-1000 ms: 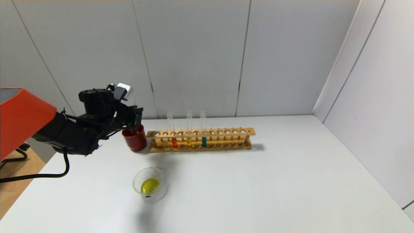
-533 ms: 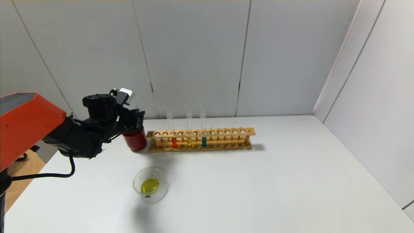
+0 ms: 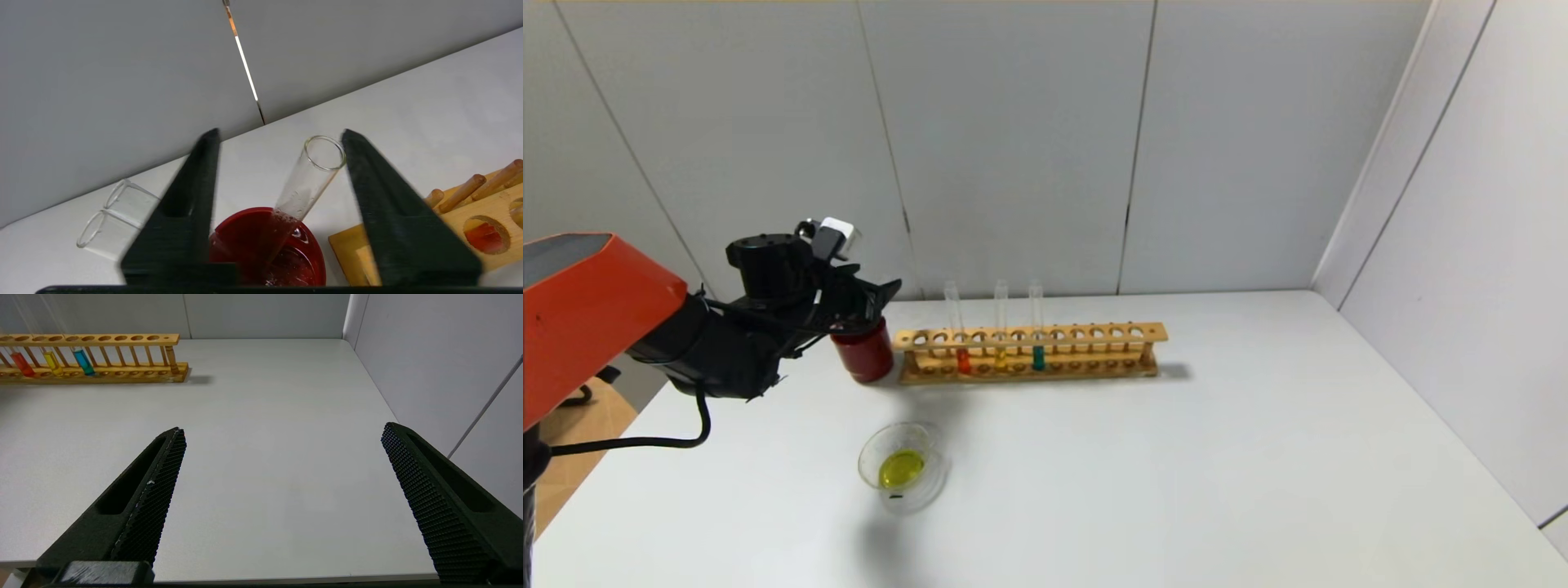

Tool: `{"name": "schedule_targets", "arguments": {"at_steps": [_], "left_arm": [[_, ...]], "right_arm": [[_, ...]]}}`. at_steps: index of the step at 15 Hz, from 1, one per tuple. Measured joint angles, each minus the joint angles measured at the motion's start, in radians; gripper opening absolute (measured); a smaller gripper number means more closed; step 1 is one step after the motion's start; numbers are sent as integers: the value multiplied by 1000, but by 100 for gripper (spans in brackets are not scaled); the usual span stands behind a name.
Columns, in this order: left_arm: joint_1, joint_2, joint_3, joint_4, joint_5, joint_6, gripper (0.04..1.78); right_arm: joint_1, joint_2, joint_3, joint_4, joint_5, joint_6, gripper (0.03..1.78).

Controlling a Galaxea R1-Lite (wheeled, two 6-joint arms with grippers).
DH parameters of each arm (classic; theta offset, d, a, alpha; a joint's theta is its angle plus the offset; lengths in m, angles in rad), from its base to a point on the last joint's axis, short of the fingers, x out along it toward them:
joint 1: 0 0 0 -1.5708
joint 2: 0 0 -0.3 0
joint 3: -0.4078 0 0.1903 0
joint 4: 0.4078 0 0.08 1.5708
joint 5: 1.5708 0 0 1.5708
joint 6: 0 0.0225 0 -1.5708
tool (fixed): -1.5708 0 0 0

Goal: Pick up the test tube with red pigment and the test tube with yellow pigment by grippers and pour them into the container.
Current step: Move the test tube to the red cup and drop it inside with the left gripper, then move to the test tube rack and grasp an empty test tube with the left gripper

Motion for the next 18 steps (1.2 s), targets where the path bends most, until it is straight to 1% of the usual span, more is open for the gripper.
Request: {"name": "schedule_targets", "arguments": {"at_steps": [2, 4, 6, 9, 11, 13, 16, 17, 18], "left_arm": [[-2, -9, 0, 2, 0, 0, 146], [-4, -33, -1, 8, 0, 1, 166], [-7, -68, -4, 23, 0, 1, 174], [-11, -159, -8, 97, 0, 5, 175], [-22, -250, -18, 230, 3, 5, 175], [-47, -362, -39, 445, 8, 3, 175], [-107, -517, -57, 765, 10, -5, 175], [-123, -554, -50, 844, 10, -19, 175], [-141, -584, -29, 893, 10, -54, 175]], "right_arm": [[0, 0, 0, 0, 0, 0, 175], [0, 0, 0, 0, 0, 0, 175], [0, 0, 0, 0, 0, 0, 175], [0, 0, 0, 0, 0, 1, 175], [0, 0, 0, 0, 0, 0, 175], [0, 0, 0, 0, 0, 0, 175], [0, 0, 0, 0, 0, 0, 175], [0, 0, 0, 0, 0, 0, 175], [0, 0, 0, 0, 0, 0, 175]]}}
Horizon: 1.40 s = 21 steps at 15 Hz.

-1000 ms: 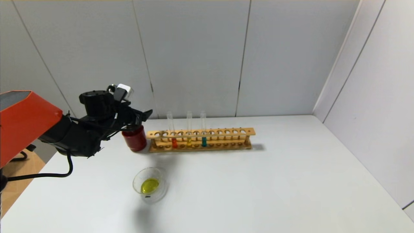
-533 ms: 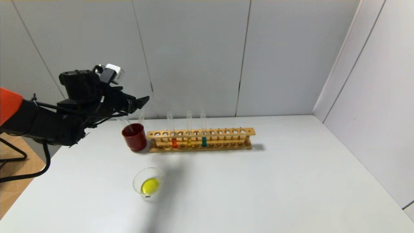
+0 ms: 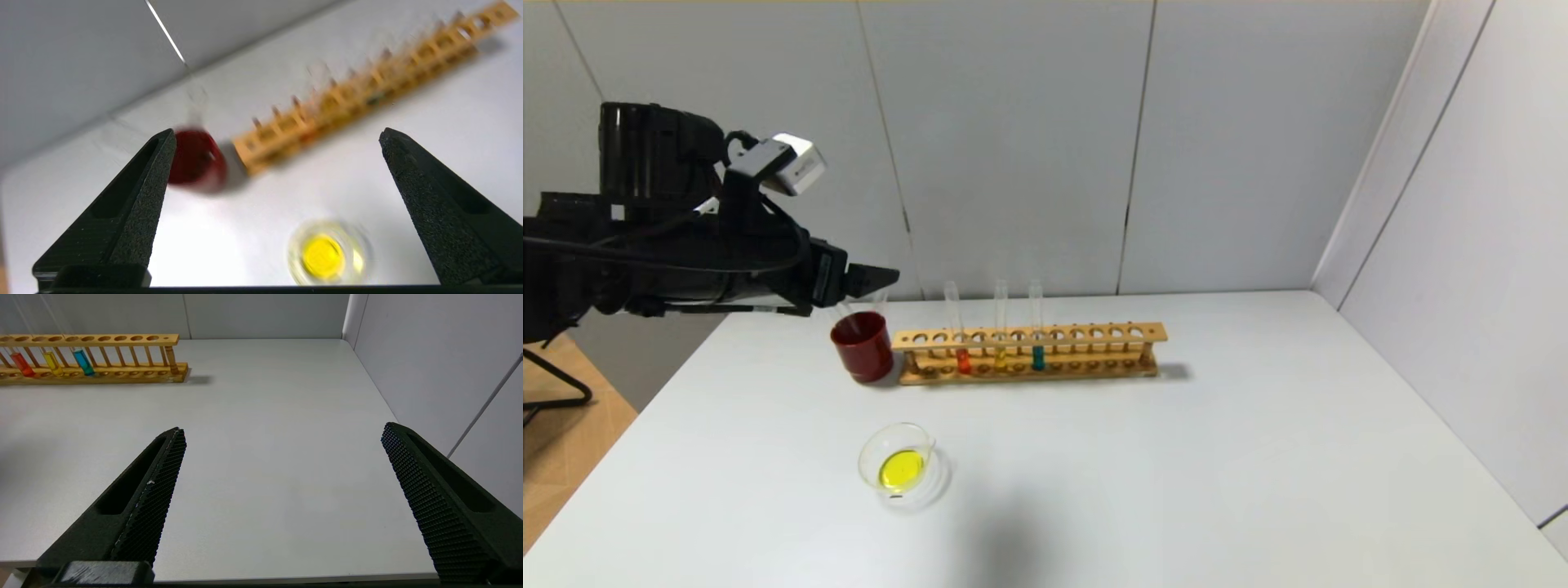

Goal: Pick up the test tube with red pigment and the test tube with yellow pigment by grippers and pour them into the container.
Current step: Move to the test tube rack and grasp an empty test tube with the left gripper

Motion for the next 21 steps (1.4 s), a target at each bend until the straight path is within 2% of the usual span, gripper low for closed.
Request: {"name": "schedule_targets", "arguments": {"at_steps": [4, 10, 15, 21], "left_arm": [[-81, -68, 131, -22, 9, -121, 175], [-141, -81, 331, -308, 80, -192, 175], [-146, -16, 330, -335, 78, -207, 175], [-145, 166, 292, -503, 70, -202, 175]], "right_arm": [[0, 0, 0, 0, 0, 1, 175], [-1, 0, 0, 0, 0, 0, 175], [-1, 0, 0, 0, 0, 0, 175], [-1, 0, 0, 0, 0, 0, 175]]}}
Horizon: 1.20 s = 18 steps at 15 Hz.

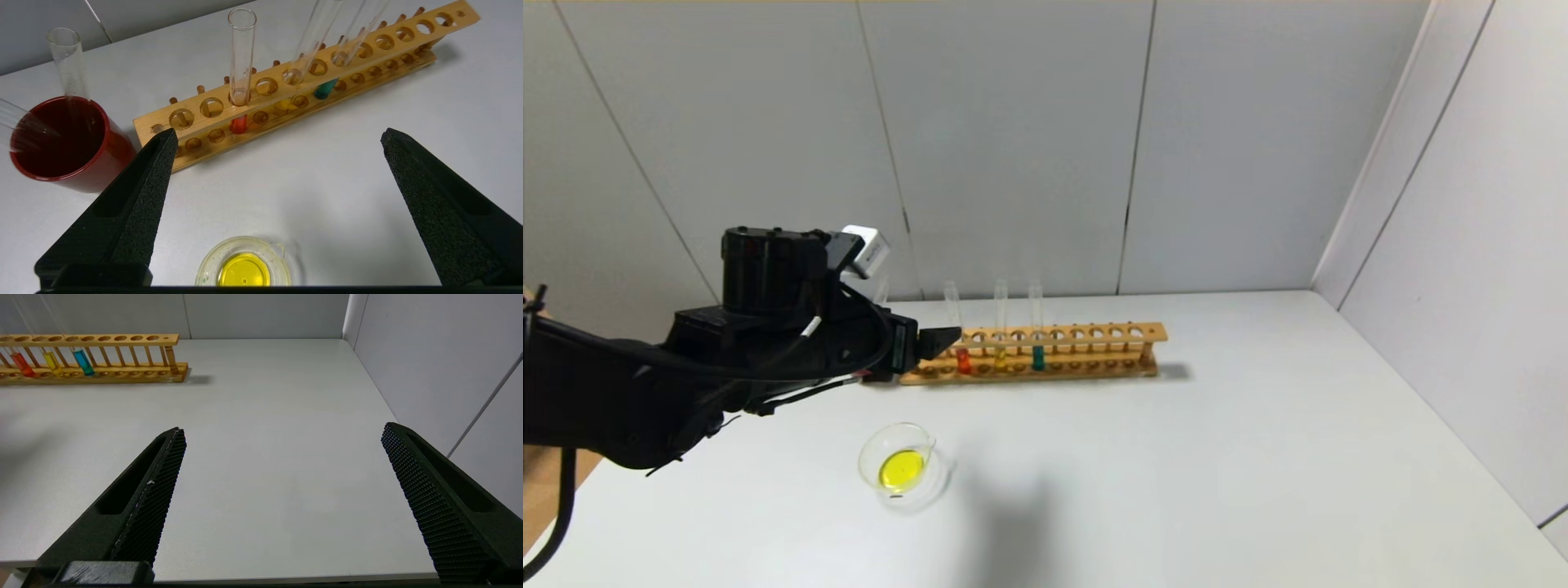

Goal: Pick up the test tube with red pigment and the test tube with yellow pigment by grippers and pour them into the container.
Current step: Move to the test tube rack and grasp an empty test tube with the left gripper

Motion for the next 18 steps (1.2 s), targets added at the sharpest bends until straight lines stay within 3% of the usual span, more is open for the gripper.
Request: {"name": "schedule_targets", "arguments": {"at_steps": [18], "left_arm": [[45, 352, -293, -7, 0, -2, 175]], "right_arm": [[0, 0, 0, 0, 0, 0, 175]]}}
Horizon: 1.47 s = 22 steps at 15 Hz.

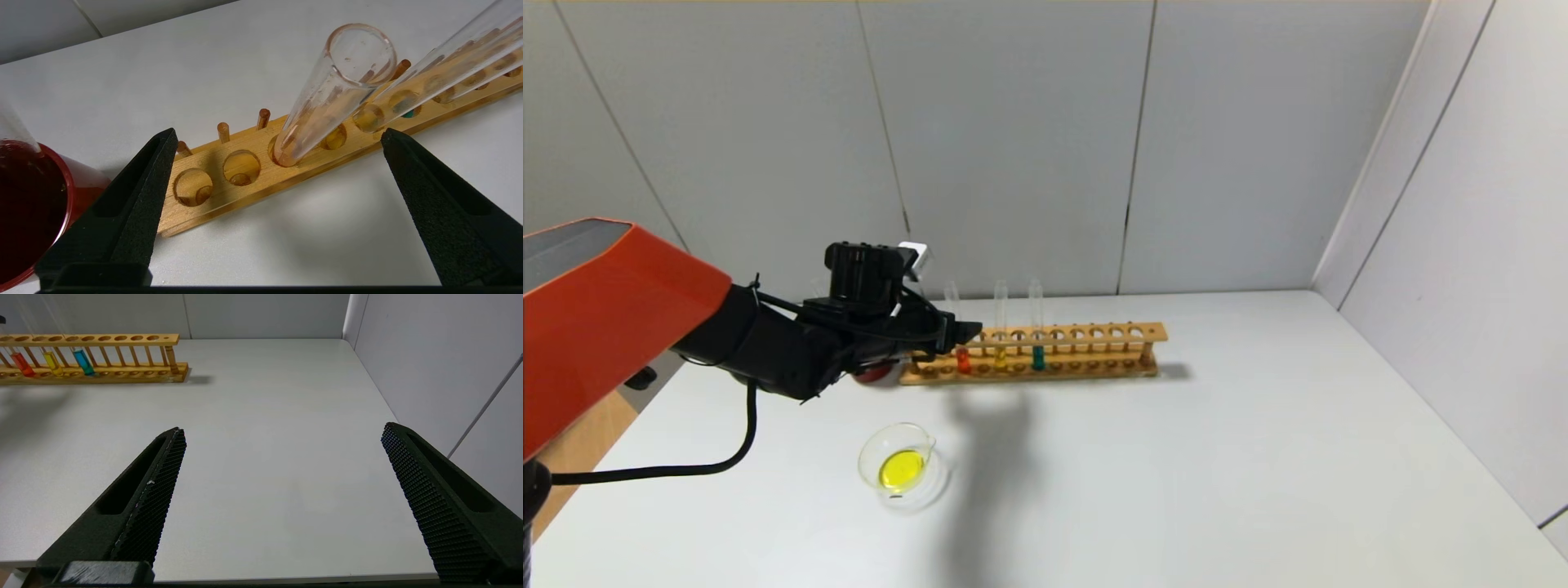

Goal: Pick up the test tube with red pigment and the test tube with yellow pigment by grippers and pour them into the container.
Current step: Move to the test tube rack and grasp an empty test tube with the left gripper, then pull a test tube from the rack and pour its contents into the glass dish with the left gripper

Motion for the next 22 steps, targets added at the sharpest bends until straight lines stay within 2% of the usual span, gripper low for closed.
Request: {"name": "schedule_targets", "arguments": {"at_steps": [3, 5, 8, 11, 13, 15, 22], "left_arm": [[0, 17, -11, -2, -3, 1, 172], [-2, 23, -19, -1, -4, 3, 159], [-14, 28, -22, -3, -2, 6, 121], [-21, 30, -26, -2, -1, 8, 64], [-26, 32, -27, -4, -1, 9, 36], [-26, 32, -27, -6, 0, 9, 30], [-29, -25, -74, 25, 6, 36, 30]], "right_arm": [[0, 0, 0, 0, 0, 0, 175], [0, 0, 0, 0, 0, 0, 175], [0, 0, 0, 0, 0, 0, 175], [0, 0, 0, 0, 0, 0, 175], [0, 0, 0, 0, 0, 0, 175], [0, 0, 0, 0, 0, 0, 175], [0, 0, 0, 0, 0, 0, 175]]}}
